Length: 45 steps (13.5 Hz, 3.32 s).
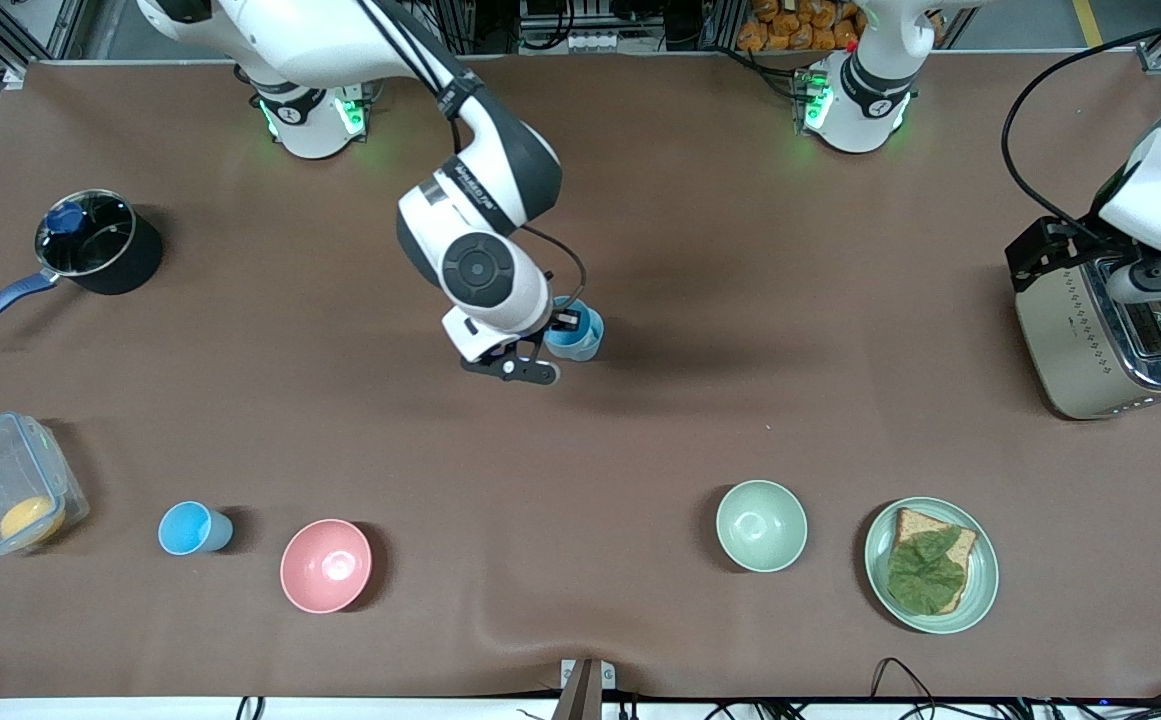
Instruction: Stack blue cups with both arms
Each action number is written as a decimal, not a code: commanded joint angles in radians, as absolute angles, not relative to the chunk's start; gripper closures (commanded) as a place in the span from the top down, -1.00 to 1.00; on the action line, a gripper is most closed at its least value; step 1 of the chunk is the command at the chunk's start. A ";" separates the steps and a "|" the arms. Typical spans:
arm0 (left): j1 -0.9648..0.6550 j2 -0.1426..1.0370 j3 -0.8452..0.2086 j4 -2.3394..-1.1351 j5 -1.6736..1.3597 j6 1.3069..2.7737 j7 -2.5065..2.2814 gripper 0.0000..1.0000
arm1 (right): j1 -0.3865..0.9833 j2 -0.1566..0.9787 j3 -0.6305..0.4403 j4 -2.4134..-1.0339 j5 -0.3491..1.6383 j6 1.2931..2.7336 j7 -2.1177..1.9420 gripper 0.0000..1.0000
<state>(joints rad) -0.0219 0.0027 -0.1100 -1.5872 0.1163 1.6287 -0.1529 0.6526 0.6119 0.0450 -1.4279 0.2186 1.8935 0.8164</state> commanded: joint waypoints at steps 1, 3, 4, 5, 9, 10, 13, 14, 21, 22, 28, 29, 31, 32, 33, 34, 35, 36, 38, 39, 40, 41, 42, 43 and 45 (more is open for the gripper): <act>-0.132 -0.017 0.019 -1.603 0.081 1.608 -0.124 1.00 | 0.672 0.604 0.032 -1.465 0.244 1.928 0.838 -1.00; -0.143 -0.017 0.035 -1.605 0.042 1.594 -0.126 1.00 | 0.681 0.604 0.032 -1.485 0.244 1.945 0.839 -1.00; -0.141 -0.017 0.035 -1.605 0.040 1.594 -0.126 1.00 | 0.684 0.604 0.032 -1.488 0.244 1.950 0.839 -1.00; -0.141 -0.021 0.035 -1.606 0.040 1.589 -0.126 1.00 | 0.686 0.606 0.032 -1.486 0.244 1.951 0.841 -1.00; -0.136 -0.031 0.028 -1.608 0.026 1.582 -0.136 1.00 | 0.701 0.620 0.032 -1.488 0.245 1.976 0.870 -1.00; -0.137 -0.031 0.026 -1.606 0.026 1.582 -0.137 1.00 | 0.710 0.624 0.032 -1.488 0.245 1.979 0.873 -1.00; -0.140 -0.029 0.011 -1.606 0.026 1.582 -0.146 1.00 | 0.713 0.626 0.032 -1.488 0.244 1.980 0.873 -1.00; -0.138 -0.029 0.011 -1.606 0.026 1.582 -0.146 1.00 | 0.713 0.626 0.032 -1.488 0.244 1.979 0.873 -1.00; -0.138 -0.031 0.008 -1.605 0.026 1.580 -0.149 1.00 | 0.692 0.611 0.029 -1.482 0.233 1.956 0.871 1.00; -0.135 -0.032 0.008 -1.603 0.026 1.580 -0.144 1.00 | 0.675 0.601 0.028 -1.477 0.233 1.941 0.855 1.00; -0.141 -0.034 -0.002 -1.589 0.026 1.580 -0.143 1.00 | 0.459 0.493 0.026 -1.471 0.229 1.737 0.486 1.00; -0.140 -0.034 0.000 -1.589 0.026 1.580 -0.137 1.00 | 0.416 0.480 0.026 -1.471 0.229 1.708 0.419 1.00; -0.140 -0.037 0.002 -1.589 0.026 1.580 -0.135 1.00 | 0.335 0.442 0.025 -1.476 0.227 1.655 0.335 1.00; -0.140 -0.037 0.002 -1.589 0.026 1.580 -0.137 1.00 | 0.306 0.425 0.025 -1.479 0.222 1.635 0.312 1.00; -0.140 -0.037 0.002 -1.589 0.026 1.580 -0.137 1.00 | 0.276 0.411 0.025 -1.477 0.210 1.611 0.305 1.00; -0.140 -0.037 0.002 -1.589 0.026 1.578 -0.137 1.00 | 0.256 0.397 0.025 -1.477 0.192 1.583 0.302 1.00; -0.140 -0.037 0.003 -1.589 0.026 1.580 -0.135 1.00 | 0.238 0.384 0.025 -1.477 0.161 1.565 0.282 1.00; -0.141 -0.037 0.003 -1.589 0.026 1.578 -0.133 1.00 | 0.221 0.364 0.025 -1.479 0.125 1.546 0.225 1.00; -0.140 -0.038 0.003 -1.589 0.026 1.568 -0.137 1.00 | 0.172 0.319 0.025 -1.482 0.075 1.510 0.100 1.00; -0.140 -0.037 0.003 -1.589 0.025 1.562 -0.140 1.00 | 0.138 0.299 0.025 -1.483 0.072 1.508 0.044 1.00; -0.141 -0.037 0.003 -1.589 0.025 1.559 -0.141 1.00 | 0.102 0.281 0.025 -1.485 0.069 1.508 -0.015 1.00; -0.141 -0.038 0.005 -1.591 0.025 1.557 -0.143 1.00 | 0.053 0.267 0.025 -1.483 0.064 1.508 -0.079 1.00; -0.141 -0.038 0.005 -1.591 0.025 1.557 -0.143 1.00 | 0.013 0.256 0.025 -1.483 0.061 1.506 -0.121 1.00; -0.140 -0.038 0.002 -1.591 0.025 1.557 -0.141 1.00 | -0.020 0.238 0.025 -1.483 0.061 1.503 -0.136 1.00; -0.140 -0.037 0.000 -1.589 0.026 1.557 -0.141 1.00 | -0.051 0.183 0.026 -1.493 0.055 1.479 -0.146 1.00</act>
<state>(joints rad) -0.1386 -0.0239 -0.0010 -1.5898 0.0430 1.5713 -0.1501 -0.0232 0.2577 0.0030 -1.4517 0.0724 1.4938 -0.1343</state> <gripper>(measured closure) 0.000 0.000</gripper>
